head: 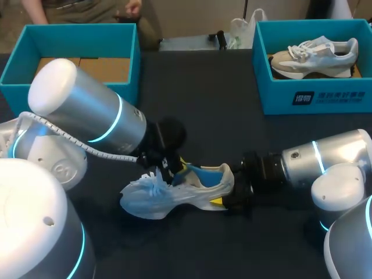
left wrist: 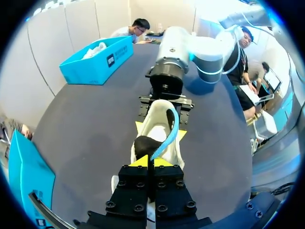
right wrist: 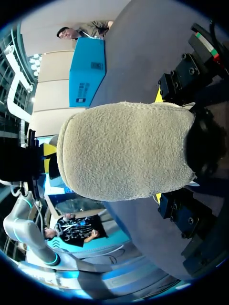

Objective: Take the shoe out of the shoebox, open the shoe tongue, remove and reinsert the insole, then place the shoe into the shoebox

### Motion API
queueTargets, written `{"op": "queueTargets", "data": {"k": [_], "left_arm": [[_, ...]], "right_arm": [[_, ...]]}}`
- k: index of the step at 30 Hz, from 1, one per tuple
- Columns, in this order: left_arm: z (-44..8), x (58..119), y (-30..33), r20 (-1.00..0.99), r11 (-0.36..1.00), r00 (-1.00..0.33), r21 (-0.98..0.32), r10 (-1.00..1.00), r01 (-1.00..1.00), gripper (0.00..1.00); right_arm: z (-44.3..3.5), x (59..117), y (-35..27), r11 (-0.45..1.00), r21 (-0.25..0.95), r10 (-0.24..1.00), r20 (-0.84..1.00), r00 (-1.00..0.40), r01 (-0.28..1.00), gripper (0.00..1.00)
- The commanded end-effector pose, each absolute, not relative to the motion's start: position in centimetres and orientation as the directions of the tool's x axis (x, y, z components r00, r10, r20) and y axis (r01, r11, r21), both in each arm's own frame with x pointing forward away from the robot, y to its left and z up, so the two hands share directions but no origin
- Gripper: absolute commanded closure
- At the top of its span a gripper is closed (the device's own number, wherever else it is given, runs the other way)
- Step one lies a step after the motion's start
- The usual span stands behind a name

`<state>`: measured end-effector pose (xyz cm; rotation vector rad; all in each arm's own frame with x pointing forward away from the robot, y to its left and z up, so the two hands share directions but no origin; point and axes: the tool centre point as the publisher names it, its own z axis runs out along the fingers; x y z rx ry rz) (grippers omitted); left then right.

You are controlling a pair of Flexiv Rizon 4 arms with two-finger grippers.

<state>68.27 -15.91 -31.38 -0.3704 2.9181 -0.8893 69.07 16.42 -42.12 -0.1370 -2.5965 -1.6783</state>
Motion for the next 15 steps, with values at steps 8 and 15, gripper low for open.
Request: {"op": "queueTargets", "data": {"k": [8, 15], "left_arm": [[-31.6, 68.0, -16.5, -0.027, 0.855, -0.983, -0.499, -0.180, -0.142, 0.82], [-32.6, 68.2, -16.2, -0.051, 0.883, -0.985, -0.452, -0.165, -0.125, 0.73]], "right_arm": [[-42.1, 69.0, 16.5, 0.412, 0.906, 0.051, 0.087, -0.995, 0.101, 1.00], [-42.1, 69.0, 16.5, 0.412, 0.906, 0.051, 0.087, -0.995, 0.101, 1.00]]}}
